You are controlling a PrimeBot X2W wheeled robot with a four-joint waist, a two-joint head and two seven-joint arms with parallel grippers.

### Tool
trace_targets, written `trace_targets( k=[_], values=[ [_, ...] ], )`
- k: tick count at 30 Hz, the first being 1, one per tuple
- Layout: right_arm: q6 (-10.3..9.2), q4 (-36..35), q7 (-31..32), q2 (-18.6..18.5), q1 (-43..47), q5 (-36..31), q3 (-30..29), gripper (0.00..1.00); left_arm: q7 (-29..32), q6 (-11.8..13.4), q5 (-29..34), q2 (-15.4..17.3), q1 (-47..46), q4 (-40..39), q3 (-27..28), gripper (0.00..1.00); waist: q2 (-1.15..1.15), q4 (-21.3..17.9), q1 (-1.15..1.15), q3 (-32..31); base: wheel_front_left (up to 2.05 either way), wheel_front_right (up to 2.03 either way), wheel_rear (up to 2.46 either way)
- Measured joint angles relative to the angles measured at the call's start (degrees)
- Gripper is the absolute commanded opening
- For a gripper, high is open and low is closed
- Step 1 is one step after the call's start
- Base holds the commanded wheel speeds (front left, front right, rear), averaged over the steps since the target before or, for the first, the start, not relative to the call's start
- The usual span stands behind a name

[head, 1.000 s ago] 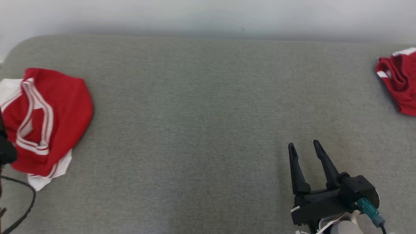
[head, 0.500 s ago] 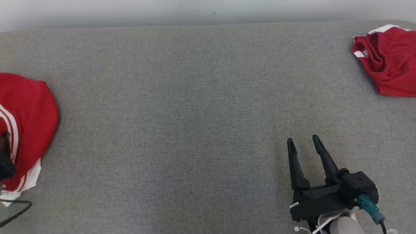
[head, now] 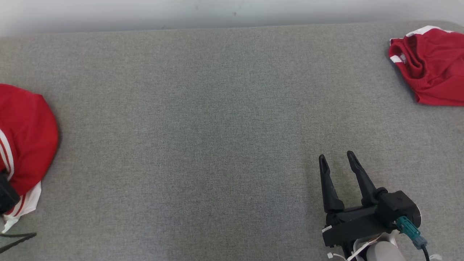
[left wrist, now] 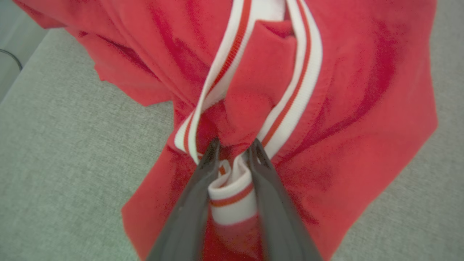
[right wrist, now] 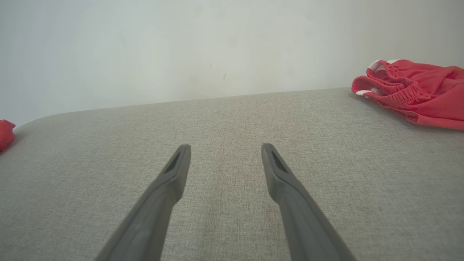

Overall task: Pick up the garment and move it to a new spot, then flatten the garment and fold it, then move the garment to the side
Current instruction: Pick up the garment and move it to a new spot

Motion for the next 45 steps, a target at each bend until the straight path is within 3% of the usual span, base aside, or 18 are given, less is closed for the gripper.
trace_targets(
  k=[10,19,26,32,45],
  values=[
    [-0.01,0.9,0.0,0.0,0.4,-0.3,-1.1,1.00,-12.5,0.0,0.1,-0.4,-3.2,-1.2,-0.8,0.00,-0.01,0.8,0.00,-2.9,0.00,0.00,0.00],
    [-0.01,1.6,0.0,0.0,1.3,-0.1,-1.1,1.00,-18.1,0.0,0.0,-0.7,-6.6,-8.0,-4.2,0.00,-0.01,2.5,-0.01,-5.9,0.00,0.00,0.00],
    [-0.01,1.9,0.0,0.0,1.6,0.7,-0.8,1.00,-19.2,0.0,-0.9,-1.7,-9.4,-17.9,-7.1,0.00,-0.01,2.9,-0.01,-8.3,0.00,0.00,0.00],
    [-0.01,1.8,0.0,0.0,1.8,1.8,-0.5,1.00,-17.4,0.1,-4.0,-5.5,-11.1,-28.5,-8.0,0.00,-0.01,1.5,-0.01,-9.3,0.00,0.00,0.00],
    [0.00,1.9,0.0,0.0,1.7,3.4,-0.4,1.00,-11.4,3.6,-7.6,-16.5,-10.5,-48.2,-14.3,0.00,-0.01,-5.2,-0.01,-9.0,0.00,0.00,0.00]
  ],
)
